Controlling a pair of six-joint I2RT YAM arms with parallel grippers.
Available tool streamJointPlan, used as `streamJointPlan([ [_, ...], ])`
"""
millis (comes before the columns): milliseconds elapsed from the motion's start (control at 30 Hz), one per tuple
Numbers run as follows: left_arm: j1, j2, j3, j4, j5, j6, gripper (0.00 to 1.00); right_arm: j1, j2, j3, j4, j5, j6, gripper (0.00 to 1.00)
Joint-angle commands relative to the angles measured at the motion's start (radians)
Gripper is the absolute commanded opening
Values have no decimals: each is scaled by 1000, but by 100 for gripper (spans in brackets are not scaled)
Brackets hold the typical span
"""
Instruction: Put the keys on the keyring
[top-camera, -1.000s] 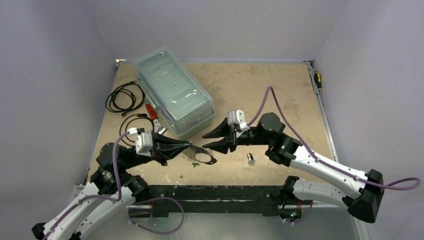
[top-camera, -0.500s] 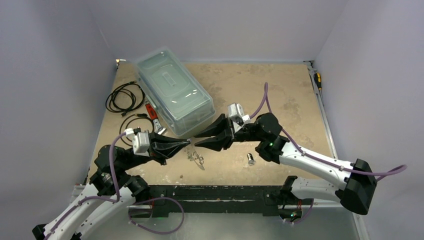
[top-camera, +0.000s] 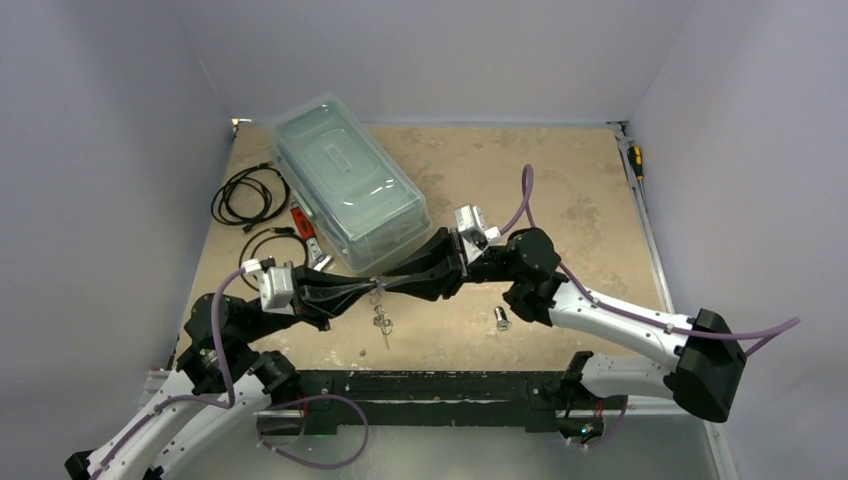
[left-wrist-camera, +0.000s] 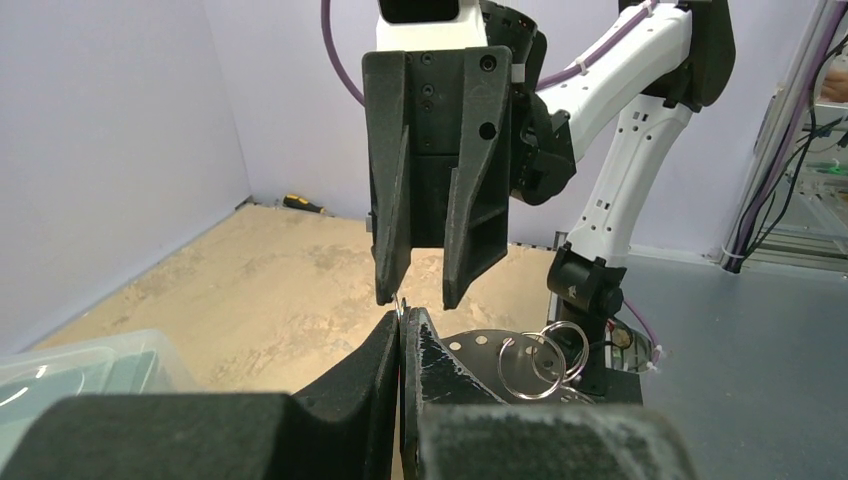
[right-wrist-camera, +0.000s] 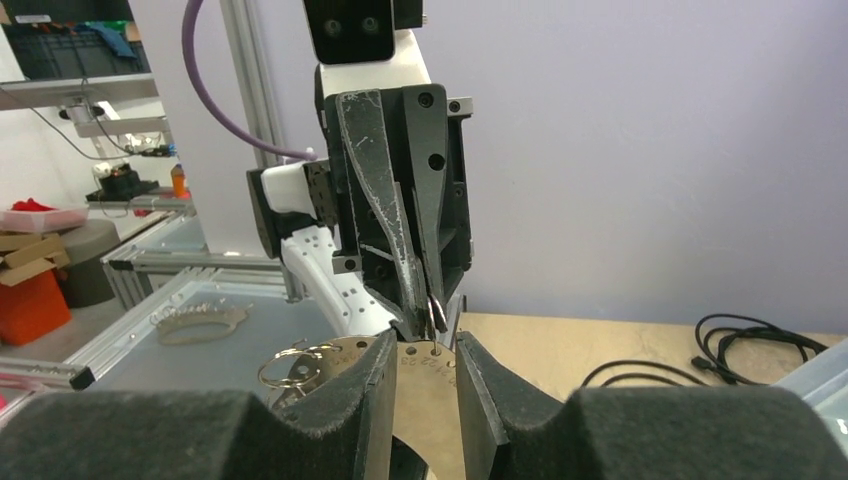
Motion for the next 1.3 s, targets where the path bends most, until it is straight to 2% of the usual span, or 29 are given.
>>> streamJointPlan([
  [0,7,-20,-5,67,-26,0,0,6,-13,-41,142,18,59,30],
  [167,9,-22,-6,72,-25,0,0,6,30,-45,214,16,126,30],
  [333,10,-25,-6,69,-26,2,0,6,93,-54,437,-38,290,29],
  [567,10,-37,-8,67,-38,3,0,12,174,-30,551,-65,396,28],
  [1000,10,-47,-10,67,-47,5,0,14,222,-13,594,-52,441,25],
  [1133,11,-45,-9,66,-46,5,0,15,235,-3,616,-60,452,18],
  [1267,10,-45,-11,68,-46,5,0,20,242,5,623,-71,450,16],
])
